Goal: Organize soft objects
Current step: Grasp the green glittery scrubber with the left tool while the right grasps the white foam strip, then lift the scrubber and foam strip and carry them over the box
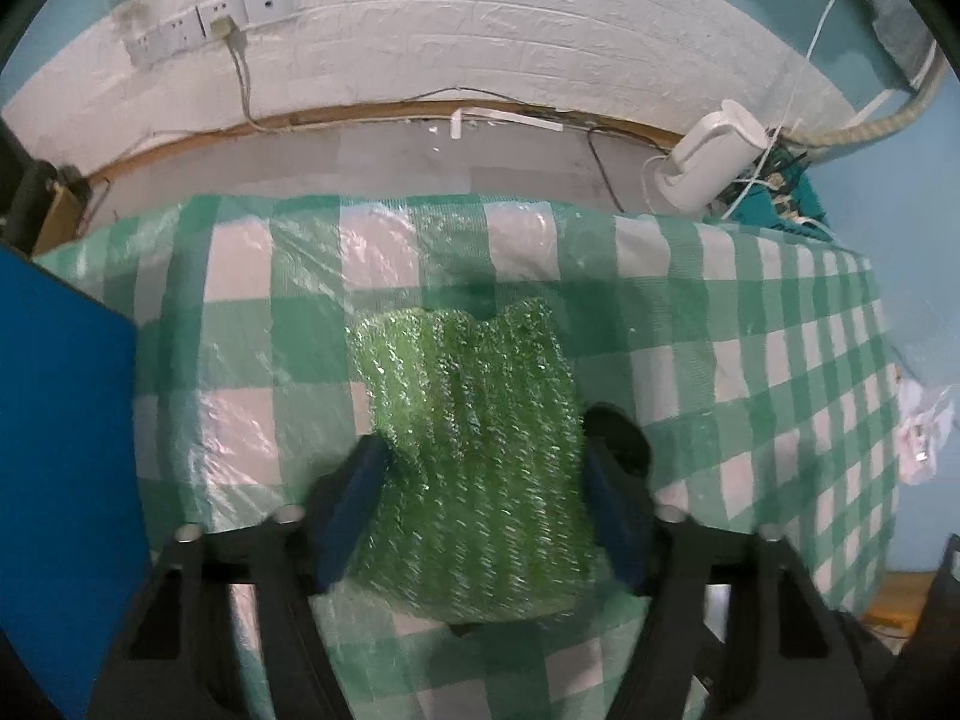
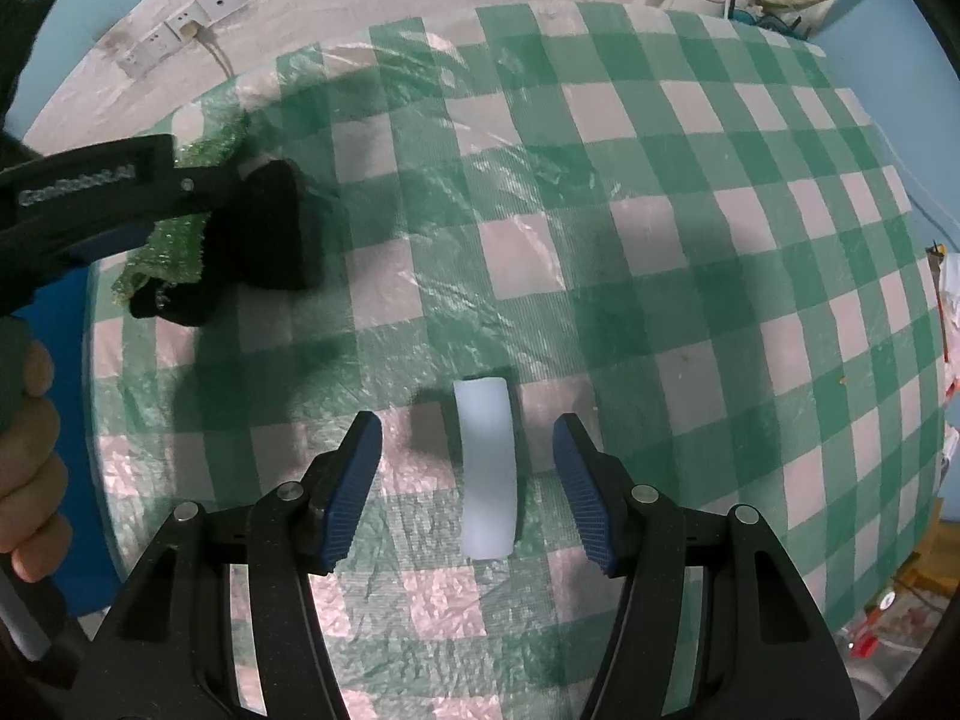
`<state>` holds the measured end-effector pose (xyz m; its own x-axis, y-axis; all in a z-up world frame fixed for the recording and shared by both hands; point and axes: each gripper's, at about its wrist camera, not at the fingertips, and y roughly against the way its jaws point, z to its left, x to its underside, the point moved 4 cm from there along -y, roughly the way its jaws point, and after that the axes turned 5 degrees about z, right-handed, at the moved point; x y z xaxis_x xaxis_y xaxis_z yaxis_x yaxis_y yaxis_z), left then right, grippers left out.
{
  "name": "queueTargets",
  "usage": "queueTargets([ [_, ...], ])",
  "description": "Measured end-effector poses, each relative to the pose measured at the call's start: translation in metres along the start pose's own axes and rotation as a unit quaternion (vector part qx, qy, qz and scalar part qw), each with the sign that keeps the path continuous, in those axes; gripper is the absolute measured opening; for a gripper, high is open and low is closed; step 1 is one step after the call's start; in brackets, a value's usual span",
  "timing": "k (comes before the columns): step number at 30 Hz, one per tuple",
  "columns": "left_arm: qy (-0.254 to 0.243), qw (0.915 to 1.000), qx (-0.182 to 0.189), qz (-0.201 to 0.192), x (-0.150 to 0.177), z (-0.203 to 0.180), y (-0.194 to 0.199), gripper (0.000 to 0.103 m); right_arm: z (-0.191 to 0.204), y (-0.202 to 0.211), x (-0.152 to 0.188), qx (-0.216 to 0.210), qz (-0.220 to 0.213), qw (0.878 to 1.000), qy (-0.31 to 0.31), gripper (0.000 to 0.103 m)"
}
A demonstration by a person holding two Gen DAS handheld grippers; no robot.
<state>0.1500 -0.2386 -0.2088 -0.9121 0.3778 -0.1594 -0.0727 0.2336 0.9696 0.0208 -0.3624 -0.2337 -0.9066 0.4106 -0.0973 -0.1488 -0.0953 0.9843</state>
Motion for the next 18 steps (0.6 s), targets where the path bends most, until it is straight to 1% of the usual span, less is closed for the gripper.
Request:
queueTargets([
  [1, 0.001, 1.0000, 0.007, 0.002, 0.001, 0.001, 0.001, 0.052, -0.001, -0.001, 0.000, -0.001, 0.002, 1.000, -0.002, 0.059],
  [2, 0.000, 1.0000, 0.010, 0.002, 0.002, 0.001, 0.002, 0.044, -0.001, -0.002, 0.000, -0.001, 0.003, 1.000, -0.004, 0.055],
  [3, -0.004, 0.9999, 0.011, 0.000, 0.004, 0.000, 0.004, 0.040, -0.001, -0.001, 0.000, -0.003, 0.004, 1.000, -0.005, 0.050],
  [4, -0.009, 0.9999, 0.010, -0.001, 0.005, -0.001, 0.006, 0.033, -0.001, -0.003, 0.000, -0.004, 0.006, 1.000, -0.006, 0.047],
  [5, -0.011, 0.9999, 0.011, -0.002, 0.006, 0.000, 0.007, 0.025, -0.001, -0.004, 0.000, -0.005, 0.010, 1.000, -0.006, 0.042],
  [6, -0.012, 0.9999, 0.010, -0.002, 0.006, 0.000, 0.009, 0.020, -0.001, -0.006, 0.000, -0.005, 0.013, 1.000, -0.007, 0.037],
  [7, -0.011, 0.9999, 0.008, -0.001, 0.007, 0.001, 0.011, 0.015, -0.002, -0.008, 0.000, -0.004, 0.016, 1.000, -0.008, 0.036],
  [10, -0.006, 0.9996, 0.029, 0.003, 0.009, 0.005, 0.013, 0.012, -0.003, -0.009, 0.002, 0.005, 0.015, 1.000, -0.007, 0.025],
  [11, -0.006, 0.9995, 0.032, 0.003, 0.011, 0.006, 0.015, 0.012, -0.003, -0.009, 0.003, 0.012, 0.017, 1.000, -0.008, 0.020],
  [12, -0.006, 0.9994, 0.033, 0.003, 0.012, 0.006, 0.017, 0.012, -0.005, -0.009, 0.002, 0.015, 0.017, 1.000, -0.008, 0.017],
  [15, -0.006, 0.9992, 0.041, -0.001, 0.020, 0.010, 0.024, 0.011, -0.005, -0.007, 0.002, 0.014, 0.016, 1.000, -0.006, 0.014],
  [18, -0.001, 0.9990, 0.045, -0.007, 0.026, 0.016, 0.033, 0.011, -0.004, -0.004, 0.003, 0.009, 0.013, 1.000, -0.003, 0.012],
])
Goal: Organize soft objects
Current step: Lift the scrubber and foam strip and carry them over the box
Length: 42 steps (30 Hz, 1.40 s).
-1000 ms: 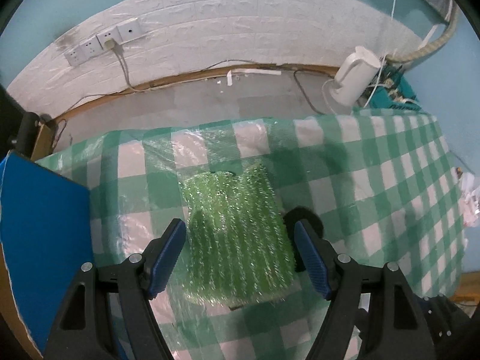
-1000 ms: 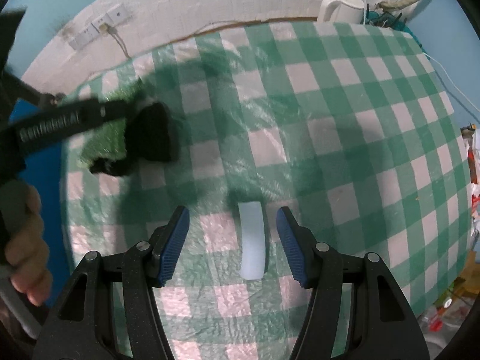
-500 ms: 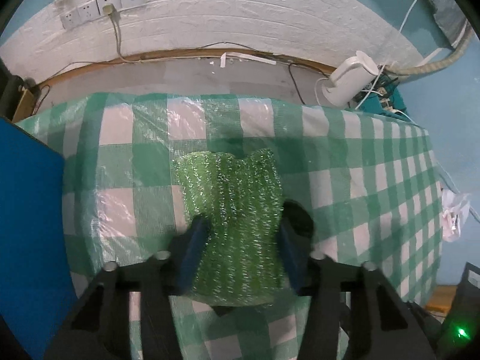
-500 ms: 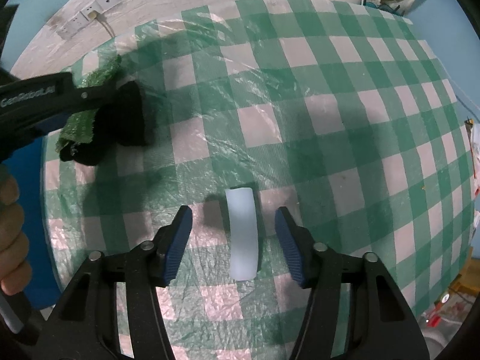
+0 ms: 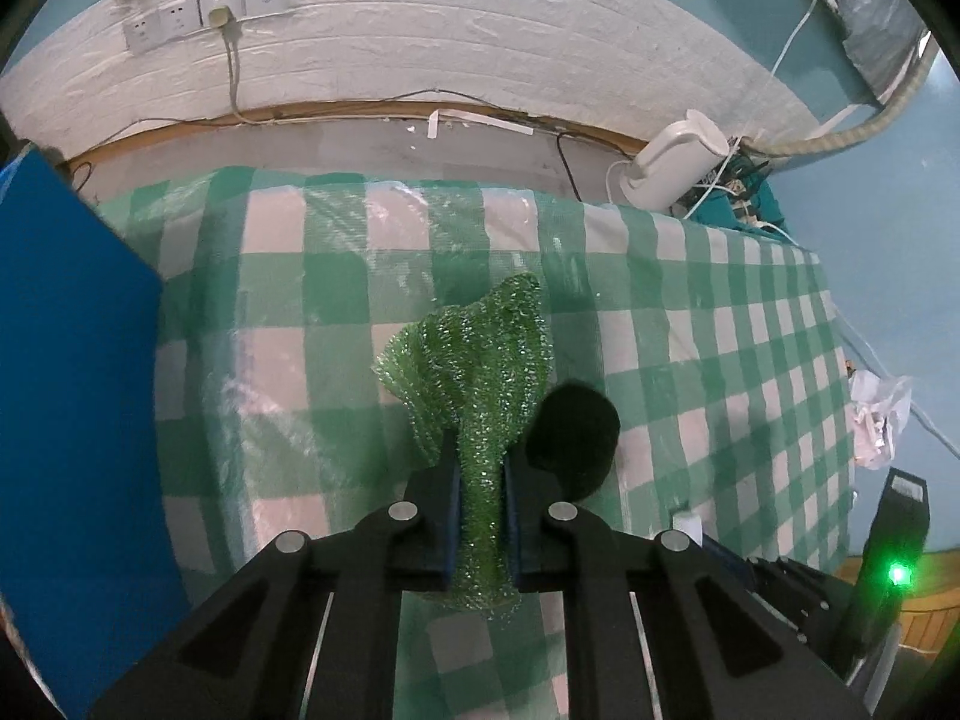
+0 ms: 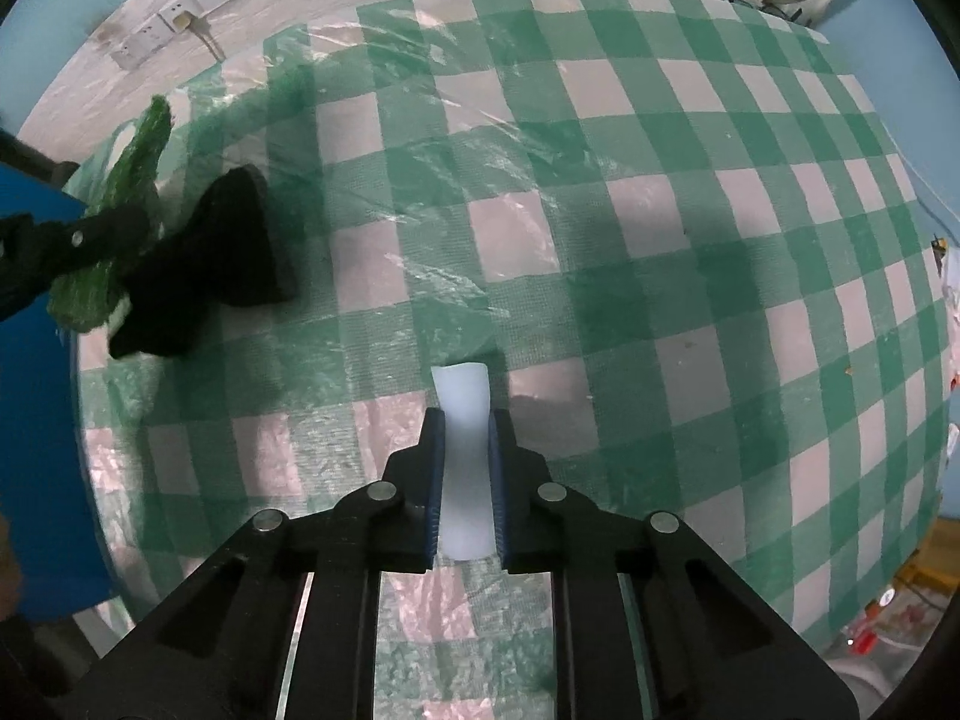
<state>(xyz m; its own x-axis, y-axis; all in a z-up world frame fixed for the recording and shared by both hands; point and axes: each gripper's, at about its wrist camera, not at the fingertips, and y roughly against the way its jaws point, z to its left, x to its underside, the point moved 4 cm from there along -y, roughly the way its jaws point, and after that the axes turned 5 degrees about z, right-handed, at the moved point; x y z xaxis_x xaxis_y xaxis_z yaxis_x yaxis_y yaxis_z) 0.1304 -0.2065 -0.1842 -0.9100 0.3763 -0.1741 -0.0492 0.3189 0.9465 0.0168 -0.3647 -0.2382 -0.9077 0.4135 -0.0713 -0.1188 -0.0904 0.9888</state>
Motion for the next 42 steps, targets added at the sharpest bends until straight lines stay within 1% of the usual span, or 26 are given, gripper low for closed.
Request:
queueTargets([
  [2, 0.001, 1.0000, 0.000, -0.007, 0.003, 0.002, 0.007, 0.011, 0.001, 0.003, 0.002, -0.001, -0.003, 1.000, 0.004, 0.012],
  [3, 0.002, 0.9999, 0.000, -0.012, 0.004, 0.004, 0.011, 0.011, 0.000, 0.004, 0.003, 0.035, 0.008, 0.999, -0.011, 0.012],
  [11, 0.013, 0.9994, 0.007, -0.032, 0.018, 0.013, 0.041, 0.011, 0.004, 0.024, 0.005, 0.029, -0.014, 0.999, -0.003, 0.012],
  [17, 0.004, 0.9988, -0.009, -0.049, 0.033, 0.014, 0.055, 0.011, 0.013, 0.043, 0.007, 0.019, -0.036, 0.999, 0.013, 0.012],
  [19, 0.002, 0.9985, -0.015, -0.053, 0.038, 0.013, 0.059, 0.011, 0.008, 0.054, 0.016, 0.017, -0.043, 0.999, 0.018, 0.012],
  [20, 0.000, 0.9983, -0.017, -0.055, 0.040, 0.013, 0.061, 0.011, 0.010, 0.055, 0.016, 0.000, -0.052, 0.998, 0.025, 0.012],
  [21, -0.001, 0.9982, -0.019, -0.057, 0.042, 0.012, 0.063, 0.011, 0.010, 0.059, 0.017, -0.001, -0.055, 0.998, 0.027, 0.012],
  [30, -0.021, 0.9958, -0.049, -0.075, 0.060, 0.008, 0.077, 0.011, 0.025, 0.087, 0.028, -0.001, -0.081, 0.995, 0.054, 0.012],
  [42, -0.036, 0.9916, -0.077, -0.098, 0.081, 0.006, 0.097, 0.011, 0.053, 0.114, 0.027, -0.001, -0.109, 0.991, 0.075, 0.012],
])
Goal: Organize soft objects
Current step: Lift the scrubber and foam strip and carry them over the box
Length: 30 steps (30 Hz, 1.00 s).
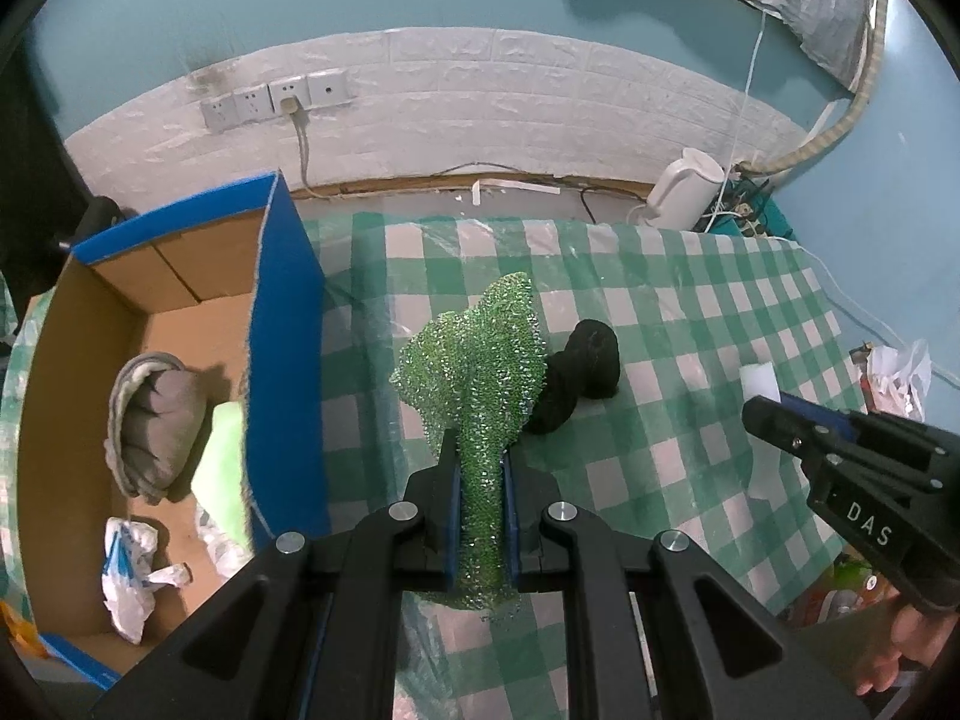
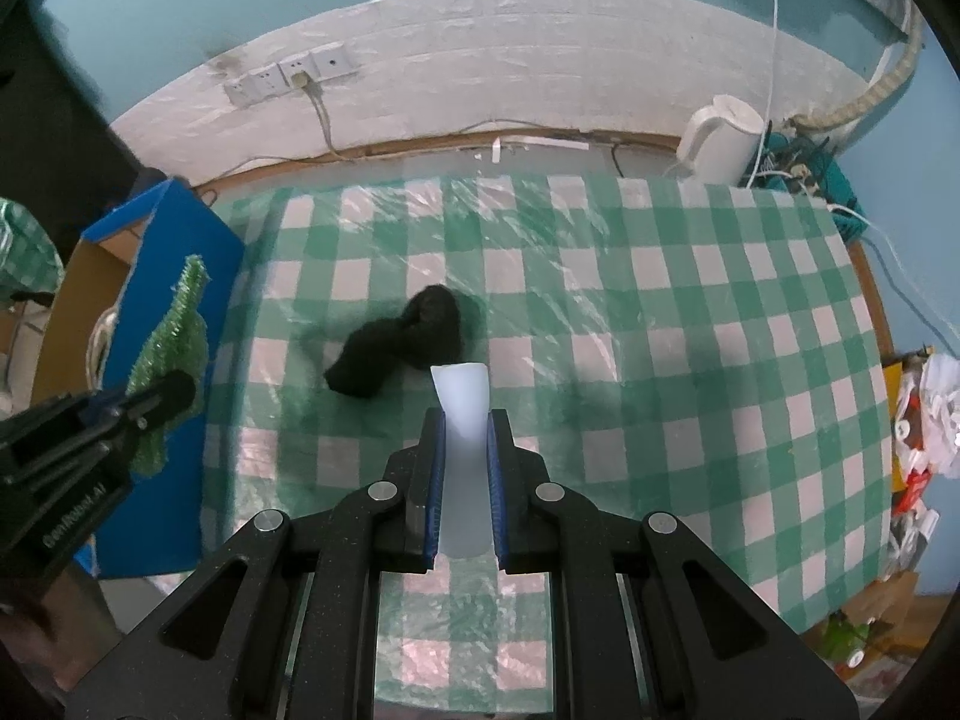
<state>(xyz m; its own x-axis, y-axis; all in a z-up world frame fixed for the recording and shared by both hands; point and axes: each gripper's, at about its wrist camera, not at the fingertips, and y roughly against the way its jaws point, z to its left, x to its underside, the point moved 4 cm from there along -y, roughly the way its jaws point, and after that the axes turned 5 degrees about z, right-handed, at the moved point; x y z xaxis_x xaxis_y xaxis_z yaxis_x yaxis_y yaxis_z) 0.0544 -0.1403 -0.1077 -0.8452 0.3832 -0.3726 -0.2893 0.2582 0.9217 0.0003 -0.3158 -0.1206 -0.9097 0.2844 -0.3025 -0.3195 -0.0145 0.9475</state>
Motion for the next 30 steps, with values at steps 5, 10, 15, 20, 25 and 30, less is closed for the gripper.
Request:
queueTargets([
  [5, -0.005, 0.9999, -0.008, -0.013, 0.003, 0.000, 0.013, 0.011, 0.013, 0.011, -0.001, -0.004, -0.010, 1.000, 0.013, 0.012],
  [10, -0.005, 0.9995, -0.013, -0.029, 0.007, 0.003, 0.030, 0.011, 0.021, 0.019, -0.003, -0.009, -0.018, 1.000, 0.023, 0.012],
  [15, -0.001, 0.9990, -0.017, -0.042, 0.007, 0.009, 0.042, 0.011, 0.029, 0.025, -0.005, -0.014, -0.024, 0.999, 0.029, 0.012],
  [20, 0.002, 0.9982, -0.030, -0.053, 0.010, 0.018, 0.051, 0.011, 0.041, 0.031, -0.007, -0.018, -0.032, 0.999, 0.039, 0.012],
  [25, 0.011, 0.9972, -0.048, -0.057, 0.014, 0.034, 0.058, 0.011, 0.058, 0.037, -0.011, -0.025, -0.039, 0.998, 0.050, 0.012],
  [30, 0.026, 0.9958, -0.060, -0.064, 0.019, 0.052, 0.067, 0.011, 0.080, 0.042, -0.014, -0.033, -0.044, 0.996, 0.068, 0.012],
])
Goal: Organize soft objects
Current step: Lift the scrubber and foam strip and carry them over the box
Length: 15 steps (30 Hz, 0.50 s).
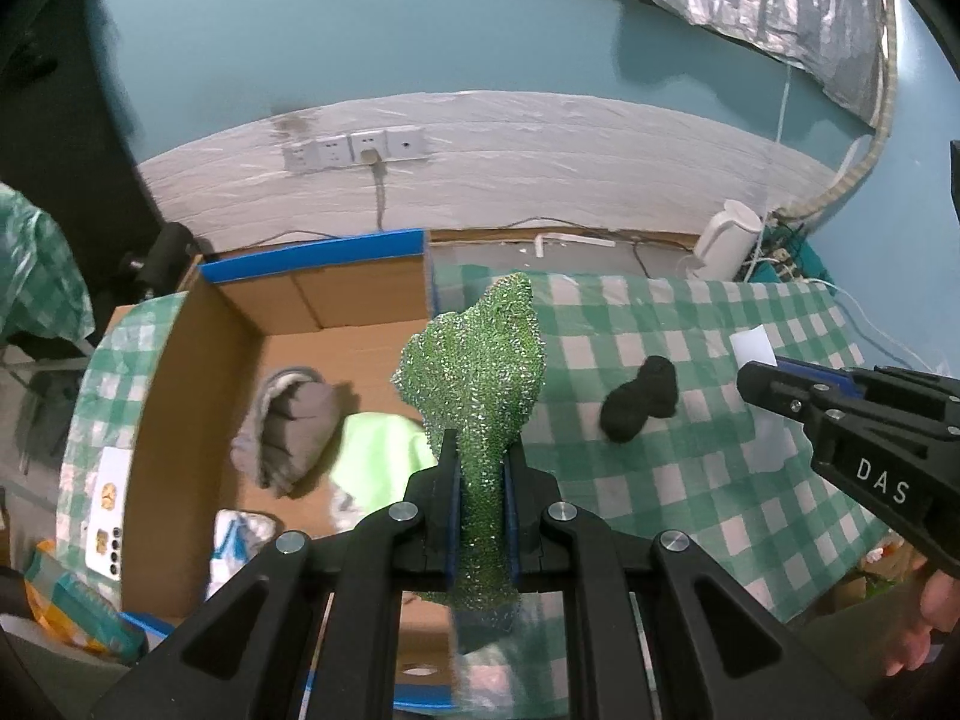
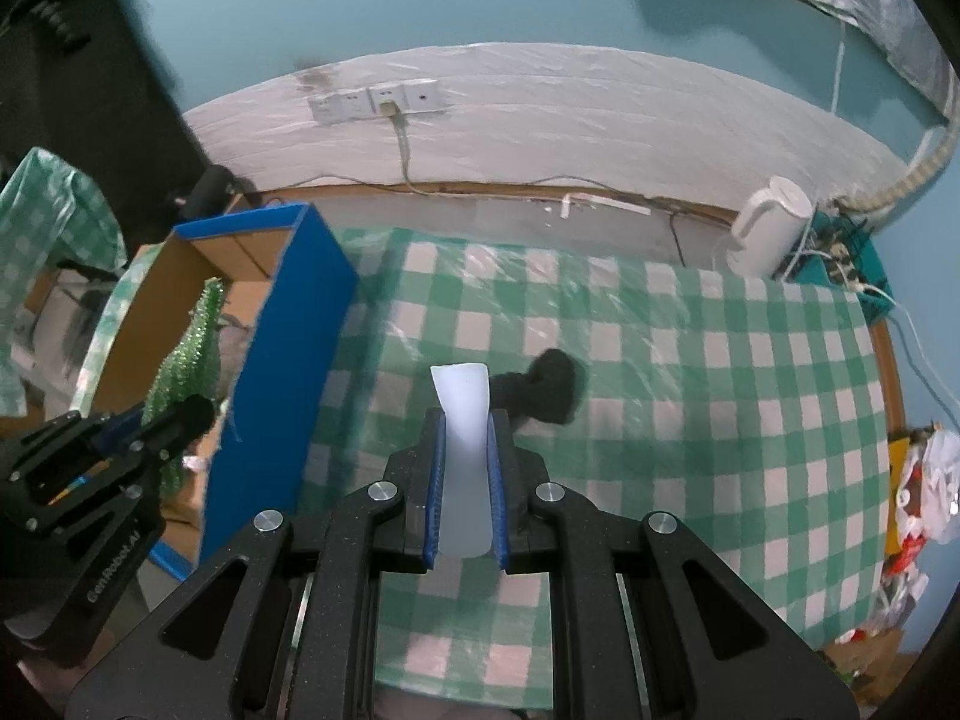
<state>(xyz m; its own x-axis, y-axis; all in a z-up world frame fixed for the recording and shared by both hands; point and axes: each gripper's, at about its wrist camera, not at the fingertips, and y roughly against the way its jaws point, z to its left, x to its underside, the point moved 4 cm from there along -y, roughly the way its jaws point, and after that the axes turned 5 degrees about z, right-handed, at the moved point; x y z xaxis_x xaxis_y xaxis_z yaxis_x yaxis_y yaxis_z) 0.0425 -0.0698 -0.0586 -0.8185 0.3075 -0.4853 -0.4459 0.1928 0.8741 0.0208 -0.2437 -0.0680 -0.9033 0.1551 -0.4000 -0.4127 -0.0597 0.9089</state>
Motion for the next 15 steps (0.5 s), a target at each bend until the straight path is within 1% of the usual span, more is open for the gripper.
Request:
queueTargets([
  [9, 0.031, 0.9992, -0.022, -0.007, 0.002, 0.037, 0.008, 0.011, 0.041, 0.000, -0.009, -0.020, -0.003, 0.999, 0.034, 0.012],
  [15, 0.049, 0.9977, -0.046, -0.012, 0.005, 0.060, 0.011, 0.011, 0.069, 0.000, -0.015, -0.038, -0.007, 0.998, 0.055, 0.012],
])
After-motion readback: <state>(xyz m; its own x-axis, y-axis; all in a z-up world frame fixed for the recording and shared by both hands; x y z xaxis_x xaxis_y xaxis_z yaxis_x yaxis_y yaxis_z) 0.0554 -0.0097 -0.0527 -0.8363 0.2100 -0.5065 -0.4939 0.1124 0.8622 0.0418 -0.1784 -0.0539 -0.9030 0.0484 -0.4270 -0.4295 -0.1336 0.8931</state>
